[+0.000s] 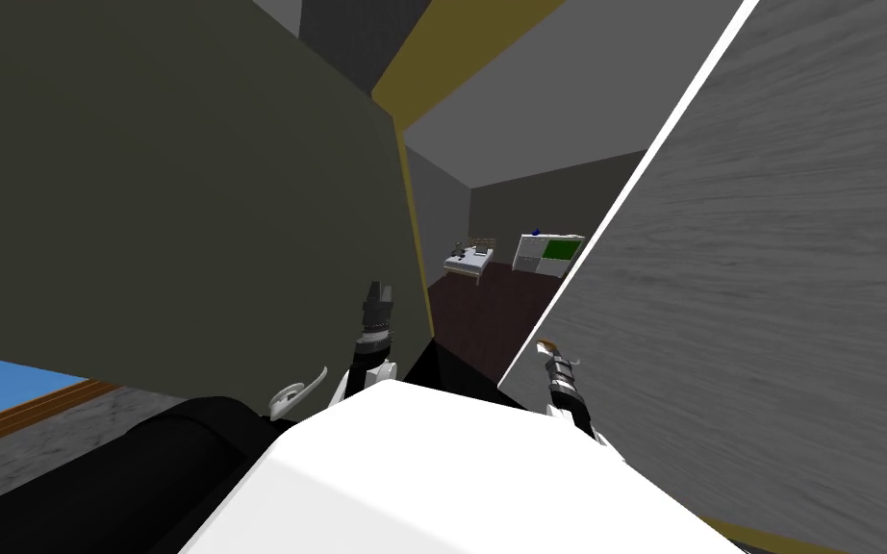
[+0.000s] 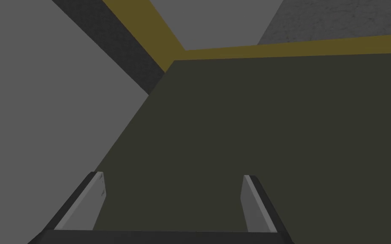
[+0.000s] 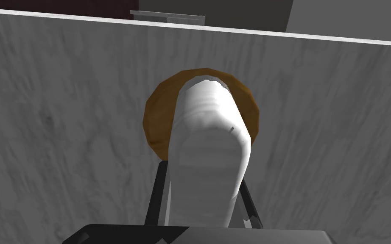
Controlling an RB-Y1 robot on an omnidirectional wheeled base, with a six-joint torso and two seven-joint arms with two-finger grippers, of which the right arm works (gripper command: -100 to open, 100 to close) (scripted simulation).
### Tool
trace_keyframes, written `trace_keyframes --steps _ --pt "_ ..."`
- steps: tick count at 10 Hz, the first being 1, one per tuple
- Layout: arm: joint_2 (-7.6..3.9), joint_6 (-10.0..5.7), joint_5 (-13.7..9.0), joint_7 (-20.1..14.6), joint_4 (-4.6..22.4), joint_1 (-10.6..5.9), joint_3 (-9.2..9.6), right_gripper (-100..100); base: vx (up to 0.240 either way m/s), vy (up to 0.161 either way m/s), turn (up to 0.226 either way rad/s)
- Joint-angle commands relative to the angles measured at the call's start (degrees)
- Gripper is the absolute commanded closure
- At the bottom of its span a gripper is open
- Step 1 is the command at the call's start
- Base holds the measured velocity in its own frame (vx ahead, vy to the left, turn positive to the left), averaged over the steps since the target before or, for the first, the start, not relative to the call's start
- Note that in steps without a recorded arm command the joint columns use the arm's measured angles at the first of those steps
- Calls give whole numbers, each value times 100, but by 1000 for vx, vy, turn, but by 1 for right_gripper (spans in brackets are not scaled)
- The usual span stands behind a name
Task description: Pull the door open
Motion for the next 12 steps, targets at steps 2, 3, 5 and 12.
trace_keyframes --steps 2,3,5,12 --pt "-27 -29 48 -80 -10 24 74 100 -48 -4 40" --pt "-44 -47 76 -126 -16 37 117 100 -176 4 106" --pt "-63 -67 108 -180 -23 53 167 100 -195 -20 63" --pt "-194 -197 346 -562 -71 156 534 100 -206 -23 91"
